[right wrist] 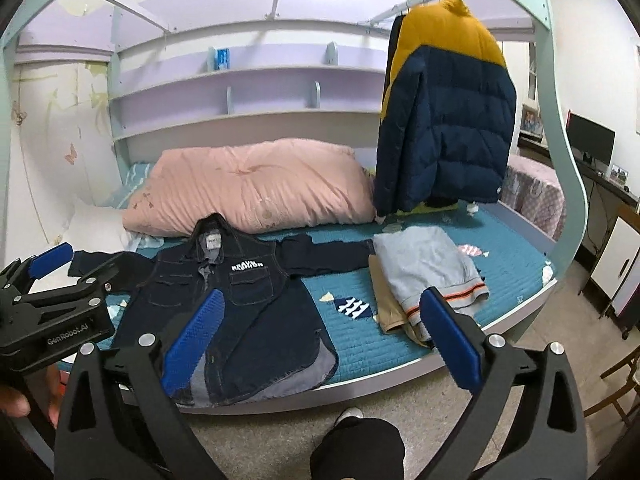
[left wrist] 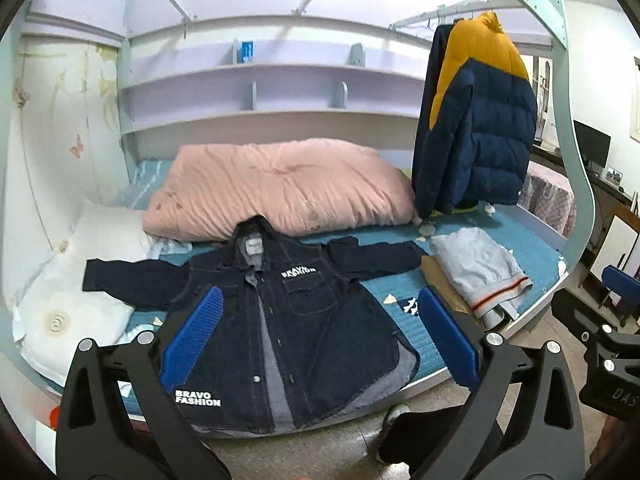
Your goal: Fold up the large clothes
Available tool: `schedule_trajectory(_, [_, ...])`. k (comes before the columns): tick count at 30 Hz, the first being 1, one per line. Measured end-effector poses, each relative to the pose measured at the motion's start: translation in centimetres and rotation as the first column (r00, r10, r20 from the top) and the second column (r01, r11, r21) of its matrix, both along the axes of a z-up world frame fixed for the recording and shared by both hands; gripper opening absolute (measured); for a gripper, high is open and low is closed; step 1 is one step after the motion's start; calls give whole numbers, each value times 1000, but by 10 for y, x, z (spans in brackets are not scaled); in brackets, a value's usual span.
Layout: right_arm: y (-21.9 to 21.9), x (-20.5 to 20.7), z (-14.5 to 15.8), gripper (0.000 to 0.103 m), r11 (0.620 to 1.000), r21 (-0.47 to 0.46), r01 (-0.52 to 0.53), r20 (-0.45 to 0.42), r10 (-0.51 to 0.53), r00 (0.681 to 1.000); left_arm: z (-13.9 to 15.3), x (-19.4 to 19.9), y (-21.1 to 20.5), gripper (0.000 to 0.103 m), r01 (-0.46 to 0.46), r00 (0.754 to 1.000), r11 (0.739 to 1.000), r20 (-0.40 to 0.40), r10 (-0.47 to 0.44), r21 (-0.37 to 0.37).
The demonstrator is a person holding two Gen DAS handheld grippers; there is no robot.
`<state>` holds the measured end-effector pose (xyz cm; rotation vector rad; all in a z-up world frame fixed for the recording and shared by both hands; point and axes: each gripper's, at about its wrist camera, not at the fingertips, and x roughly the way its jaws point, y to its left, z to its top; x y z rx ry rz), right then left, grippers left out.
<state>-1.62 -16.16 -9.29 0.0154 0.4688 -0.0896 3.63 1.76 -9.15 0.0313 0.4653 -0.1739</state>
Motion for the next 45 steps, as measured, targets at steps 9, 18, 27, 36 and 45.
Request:
schedule_trajectory(9, [13, -35, 21, 95, 1000, -27, 0, 67, 1, 998, 27, -42, 5, 98, 8, 997, 1000, 81, -8, 4])
schedule_trajectory(18, [24, -56, 36, 95, 999, -46, -10, 116, 16, 993, 43, -70, 12, 98, 12, 992, 1000, 127, -11, -4])
schedule_trajectory(27, [34, -67, 41, 95, 998, -54, -23, 136, 30, 990, 51, -89, 16, 98, 15, 987, 1000, 163, -14, -7])
schedule_trajectory(36, [35, -72, 42, 95, 998, -50, -24, 142, 30, 989, 57, -96, 14, 98, 19, 985, 1000, 172, -18, -9])
schedule_trajectory(45, [35, -72, 42, 95, 999, -48, -24, 142, 30, 989, 59, -98, 13, 98, 18, 984, 1000, 175, -17, -9])
